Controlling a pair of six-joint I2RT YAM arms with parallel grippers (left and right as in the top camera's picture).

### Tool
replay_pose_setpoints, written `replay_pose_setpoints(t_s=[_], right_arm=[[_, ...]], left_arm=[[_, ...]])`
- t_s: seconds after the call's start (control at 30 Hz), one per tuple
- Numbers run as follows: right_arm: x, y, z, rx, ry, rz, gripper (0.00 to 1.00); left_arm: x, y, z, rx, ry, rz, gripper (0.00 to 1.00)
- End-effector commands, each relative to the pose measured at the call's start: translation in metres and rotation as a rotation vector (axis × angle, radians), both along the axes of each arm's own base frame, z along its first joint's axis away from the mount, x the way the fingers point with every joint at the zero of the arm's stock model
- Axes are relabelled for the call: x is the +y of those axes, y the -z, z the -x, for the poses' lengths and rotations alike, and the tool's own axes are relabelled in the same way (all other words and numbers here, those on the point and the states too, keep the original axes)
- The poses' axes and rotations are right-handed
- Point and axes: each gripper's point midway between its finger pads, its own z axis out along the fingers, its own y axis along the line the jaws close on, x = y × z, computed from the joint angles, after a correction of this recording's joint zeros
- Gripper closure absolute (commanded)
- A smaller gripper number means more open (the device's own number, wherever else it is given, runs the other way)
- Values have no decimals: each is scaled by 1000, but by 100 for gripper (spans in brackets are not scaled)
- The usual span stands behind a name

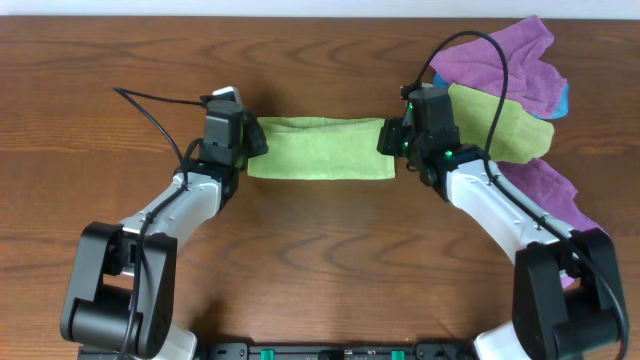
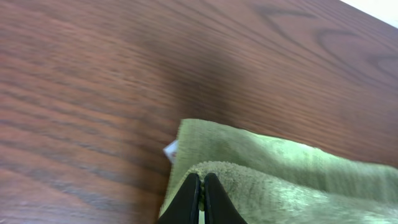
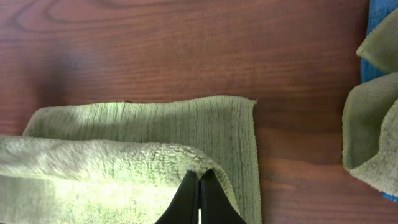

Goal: Fold the cloth

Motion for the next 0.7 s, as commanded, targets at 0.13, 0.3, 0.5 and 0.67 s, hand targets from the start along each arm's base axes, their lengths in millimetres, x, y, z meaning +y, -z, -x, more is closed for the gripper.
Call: replay_pose_setpoints(t_s=[0.13,0.3,0.5,0.67], right_arm=[[-10,-14,-18,-82,59,20,99],[-15,-20,-24,-121,81,41,98],[-22,-31,-34,-184,116,63,98],[-22,-36,-39,-211,122,54,98]], left_arm=[[-8,-20,-14,-68,77,-38,94],[-8,-31,-23,-131,94,-61,94],[2,-35,-30,-164,50,-109,94],[3,-36,-31,-172,41,-114,94]])
